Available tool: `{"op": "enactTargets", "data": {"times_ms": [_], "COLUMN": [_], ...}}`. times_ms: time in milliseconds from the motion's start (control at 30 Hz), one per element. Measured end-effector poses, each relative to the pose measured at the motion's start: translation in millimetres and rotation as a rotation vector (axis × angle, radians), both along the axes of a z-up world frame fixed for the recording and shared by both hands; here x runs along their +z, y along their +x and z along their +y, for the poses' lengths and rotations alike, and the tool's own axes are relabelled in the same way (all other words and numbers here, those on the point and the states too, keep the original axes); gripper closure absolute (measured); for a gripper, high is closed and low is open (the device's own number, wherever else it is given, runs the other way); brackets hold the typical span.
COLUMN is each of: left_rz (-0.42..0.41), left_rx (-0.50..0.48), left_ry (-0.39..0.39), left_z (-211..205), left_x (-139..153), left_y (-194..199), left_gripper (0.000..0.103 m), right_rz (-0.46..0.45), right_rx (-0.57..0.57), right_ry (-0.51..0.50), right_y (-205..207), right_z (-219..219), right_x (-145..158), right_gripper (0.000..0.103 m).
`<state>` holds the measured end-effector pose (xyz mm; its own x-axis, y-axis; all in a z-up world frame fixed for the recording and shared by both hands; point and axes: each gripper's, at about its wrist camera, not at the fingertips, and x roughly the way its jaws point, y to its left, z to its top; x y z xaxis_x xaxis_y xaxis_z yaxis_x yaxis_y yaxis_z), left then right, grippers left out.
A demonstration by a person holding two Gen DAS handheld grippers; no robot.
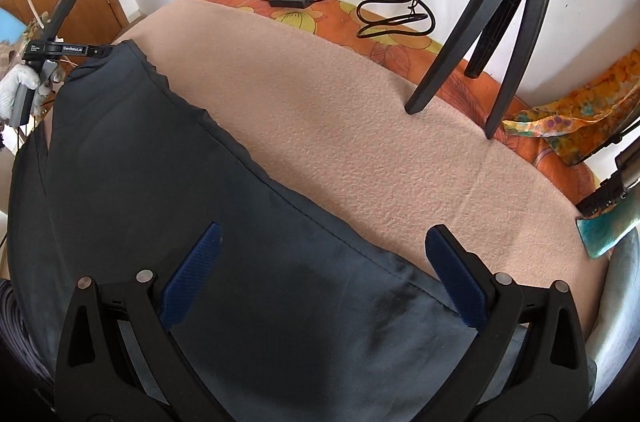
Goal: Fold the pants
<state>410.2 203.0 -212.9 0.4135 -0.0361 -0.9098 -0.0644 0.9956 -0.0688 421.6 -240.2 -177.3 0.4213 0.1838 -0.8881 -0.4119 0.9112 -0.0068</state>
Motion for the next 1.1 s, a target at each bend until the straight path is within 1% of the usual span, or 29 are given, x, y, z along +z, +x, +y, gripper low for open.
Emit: {"op": "enactTargets", "data": {"times_ms": [67, 167, 200, 267, 333, 367, 467, 533, 567, 600, 733, 800, 967, 1100], "left_rz": [-0.009, -0.032, -0.037, -0.053, -0.067, -0.071, -0.091, -0.117, -0.127, -0.135, -0.175, -0.200, -0.266, -0.314], "left_rx": [-0.003, -0.007, -0.008, -0.013, -0.012, -0.008, 0.000, 0.003, -0.001, -0.005, -0.019, -0.016, -0.030, -0.041], "left_ry": [-0.048, -0.057, -0.055, -0.046, -0.049, -0.058, -0.081, -0.090, -0.095, -0.096, -0.092, -0.100, -0.124, -0.143], "left_z": [4.1, 5.5, 5.7, 6.1, 8.9, 10.5, 13.7, 15.3, 15.9, 15.7, 18.0, 22.8, 37.1, 44.3], "left_x": [-0.3, 3.1, 4.0, 5.0, 6.2, 7.1, 7.7, 11.9, 14.9, 17.2, 33.1, 44.1, 72.8, 89.4], "left_y": [1.8, 0.2, -0.6, -3.1, -4.7, -5.2, -3.0, -3.7, -4.9, -5.0, -11.8, -18.1, -40.3, -65.5], "left_gripper": [0.045, 0.059, 0.062, 0.068, 0.073, 0.074, 0.077, 0.078, 0.079, 0.079, 0.080, 0.080, 0.080, 0.080], "right_rz": [0.012, 0.022, 0.025, 0.038, 0.064, 0.060, 0.052, 0.051, 0.061, 0.069, 0.038, 0.012, -0.068, -0.132], "right_rx": [0.002, 0.024, 0.033, 0.049, 0.062, 0.062, 0.065, 0.050, 0.043, 0.041, 0.041, 0.022, -0.006, -0.007], "right_ry": [0.000, -0.031, -0.037, -0.046, -0.048, -0.035, -0.024, -0.020, -0.016, -0.007, -0.036, -0.024, 0.025, 0.052], "right_y": [6.2, 13.5, 14.4, 14.7, 14.4, 12.6, 9.2, 9.1, 8.9, 8.1, -0.7, -6.7, -29.6, -60.7], "right_z": [0.5, 5.2, 7.0, 10.8, 14.4, 14.7, 15.9, 15.3, 15.0, 14.7, 20.7, 20.4, 18.5, 23.2], "right_x": [-6.2, -15.6, -18.1, -22.7, -28.5, -27.9, -24.8, -21.9, -20.8, -19.4, -10.5, 0.1, 39.1, 74.2], "right_gripper": [0.000, 0.000, 0.000, 0.005, 0.019, 0.020, 0.043, 0.081, 0.090, 0.094, 0.098, 0.099, 0.099, 0.099]}}
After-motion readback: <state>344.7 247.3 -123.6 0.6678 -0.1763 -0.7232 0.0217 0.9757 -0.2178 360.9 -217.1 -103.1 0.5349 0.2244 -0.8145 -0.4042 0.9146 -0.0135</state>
